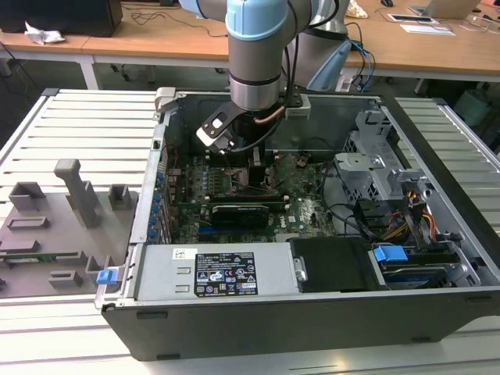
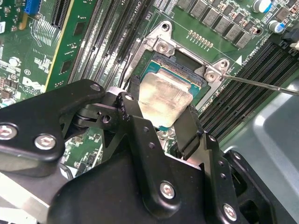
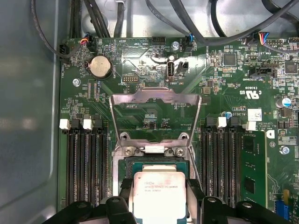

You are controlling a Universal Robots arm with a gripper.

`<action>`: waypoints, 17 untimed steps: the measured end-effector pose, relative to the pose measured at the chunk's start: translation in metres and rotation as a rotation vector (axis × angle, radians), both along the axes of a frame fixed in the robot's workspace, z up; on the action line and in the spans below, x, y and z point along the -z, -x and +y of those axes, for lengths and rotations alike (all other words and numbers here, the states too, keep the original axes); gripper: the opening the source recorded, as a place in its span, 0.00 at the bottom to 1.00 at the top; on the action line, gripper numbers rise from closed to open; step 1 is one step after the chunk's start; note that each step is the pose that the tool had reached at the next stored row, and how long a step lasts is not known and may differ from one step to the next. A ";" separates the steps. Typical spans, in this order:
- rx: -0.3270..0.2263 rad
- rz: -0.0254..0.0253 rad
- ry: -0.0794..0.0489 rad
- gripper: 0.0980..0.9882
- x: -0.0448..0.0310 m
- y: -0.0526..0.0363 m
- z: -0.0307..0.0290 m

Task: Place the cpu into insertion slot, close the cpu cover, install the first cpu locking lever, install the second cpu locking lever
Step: 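Place the cpu into insertion slot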

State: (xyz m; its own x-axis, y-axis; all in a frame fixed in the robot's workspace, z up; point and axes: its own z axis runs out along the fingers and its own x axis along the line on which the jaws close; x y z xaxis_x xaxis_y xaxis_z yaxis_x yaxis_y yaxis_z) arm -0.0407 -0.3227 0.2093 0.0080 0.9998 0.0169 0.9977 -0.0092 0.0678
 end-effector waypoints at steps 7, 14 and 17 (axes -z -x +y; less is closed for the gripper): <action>0.001 0.0000 0.000 0.50 0.0001 0.0007 0.0001; 0.004 -0.0001 0.000 0.50 0.0010 0.0026 0.0026; 0.004 0.0000 0.000 0.50 0.0035 0.0025 0.0028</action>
